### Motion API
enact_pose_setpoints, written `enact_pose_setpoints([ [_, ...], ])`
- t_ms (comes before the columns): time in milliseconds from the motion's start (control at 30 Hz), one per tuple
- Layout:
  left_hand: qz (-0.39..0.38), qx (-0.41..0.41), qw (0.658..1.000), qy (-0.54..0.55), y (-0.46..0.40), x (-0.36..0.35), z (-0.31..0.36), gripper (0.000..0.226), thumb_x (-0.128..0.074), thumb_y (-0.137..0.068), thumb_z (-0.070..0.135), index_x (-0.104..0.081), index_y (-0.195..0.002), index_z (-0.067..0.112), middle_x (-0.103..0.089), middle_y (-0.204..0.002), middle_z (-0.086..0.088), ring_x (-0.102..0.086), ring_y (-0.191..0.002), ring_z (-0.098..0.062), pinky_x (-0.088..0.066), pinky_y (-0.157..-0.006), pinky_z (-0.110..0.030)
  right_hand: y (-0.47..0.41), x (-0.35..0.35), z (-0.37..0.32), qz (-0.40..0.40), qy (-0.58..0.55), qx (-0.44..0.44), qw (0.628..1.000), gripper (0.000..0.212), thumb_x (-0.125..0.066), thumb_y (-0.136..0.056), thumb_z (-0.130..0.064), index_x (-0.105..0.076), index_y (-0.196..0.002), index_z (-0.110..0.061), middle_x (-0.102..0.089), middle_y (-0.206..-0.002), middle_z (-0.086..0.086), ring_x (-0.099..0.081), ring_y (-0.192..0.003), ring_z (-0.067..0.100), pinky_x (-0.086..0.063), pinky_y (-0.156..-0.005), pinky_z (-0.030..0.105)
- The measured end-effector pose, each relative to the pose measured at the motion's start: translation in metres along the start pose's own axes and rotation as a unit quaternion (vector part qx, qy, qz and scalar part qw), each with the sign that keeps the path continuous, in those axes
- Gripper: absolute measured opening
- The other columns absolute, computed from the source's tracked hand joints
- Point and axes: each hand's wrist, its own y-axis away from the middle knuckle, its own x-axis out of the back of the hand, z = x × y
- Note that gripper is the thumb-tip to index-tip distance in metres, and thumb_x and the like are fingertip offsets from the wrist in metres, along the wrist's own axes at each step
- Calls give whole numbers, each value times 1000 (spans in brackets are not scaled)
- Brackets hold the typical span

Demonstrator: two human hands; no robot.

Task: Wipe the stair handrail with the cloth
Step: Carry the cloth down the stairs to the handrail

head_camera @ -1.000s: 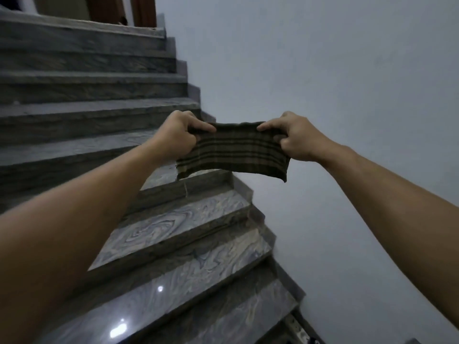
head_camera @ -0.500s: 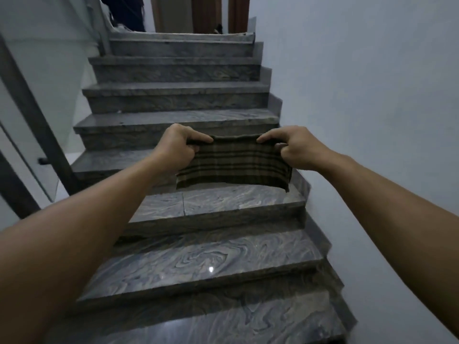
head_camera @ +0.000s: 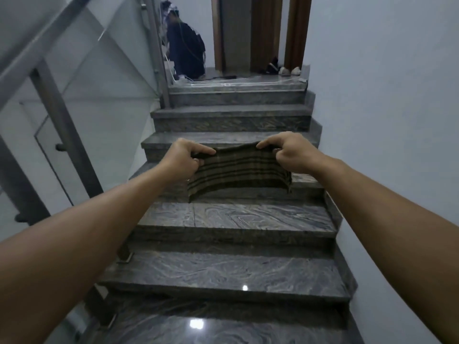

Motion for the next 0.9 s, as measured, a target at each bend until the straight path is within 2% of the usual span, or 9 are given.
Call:
enact_pose_setpoints([
  [133,34,15,999,-1,-27,40,-4,34,-55,-89,-2,-67,-116,14,-61,-113,0,-51,-98,-10,-45,-87,-22,-50,10,-29,-13,4,27,1000,50,-43,-83,-1,-63,-119,-28,-54,-127,5,-49,-114,23,-44,-92,35],
  [267,74,30,997,-8,-59,71,-33,36,-55,-88,-2,-67,-117,16,-62,-122,-6,-53,-102,-15,-48,-94,-30,-106,2,-57,-4,12,58,998,42,-46,-87,-8,-61,-119,-31,-49,-113,1,-48,-108,24,-46,-93,41],
  [433,123,41,991,-9,-117,115,-80,39,-56,-84,-7,-67,-114,16,-60,-119,-6,-57,-105,-19,-45,-87,-20,-190,-17,-94,8,5,86,996,48,-48,-86,3,-61,-120,-28,-48,-108,0,-48,-92,13,-50,-89,37],
  [600,141,56,988,6,-188,169,-113,43,-50,-83,-11,-69,-111,15,-59,-115,-7,-57,-103,-20,-44,-90,-20,-286,-19,-130,32,21,94,995,46,-48,-85,1,-64,-117,-29,-49,-104,3,-50,-102,25,-48,-94,42],
  [733,148,75,986,19,-241,204,-130,46,-49,-83,-10,-71,-109,20,-62,-112,-5,-59,-102,-23,-50,-80,-21,-344,-9,-150,50,24,91,994,43,-48,-88,-3,-64,-115,-31,-48,-100,2,-50,-100,26,-46,-90,39],
  [833,160,83,983,40,-277,224,-135,46,-47,-83,-11,-72,-106,19,-65,-114,-5,-60,-106,-23,-49,-90,-22,-383,0,-159,40,-3,85,996,46,-45,-87,1,-65,-113,-31,-47,-101,2,-49,-100,26,-47,-93,42],
  [900,167,88,981,52,-303,234,-138,46,-47,-83,-12,-72,-106,18,-65,-116,-5,-60,-107,-21,-48,-92,-22,-411,2,-159,36,-17,86,995,47,-44,-86,2,-65,-113,-29,-45,-100,2,-48,-100,26,-47,-93,42],
])
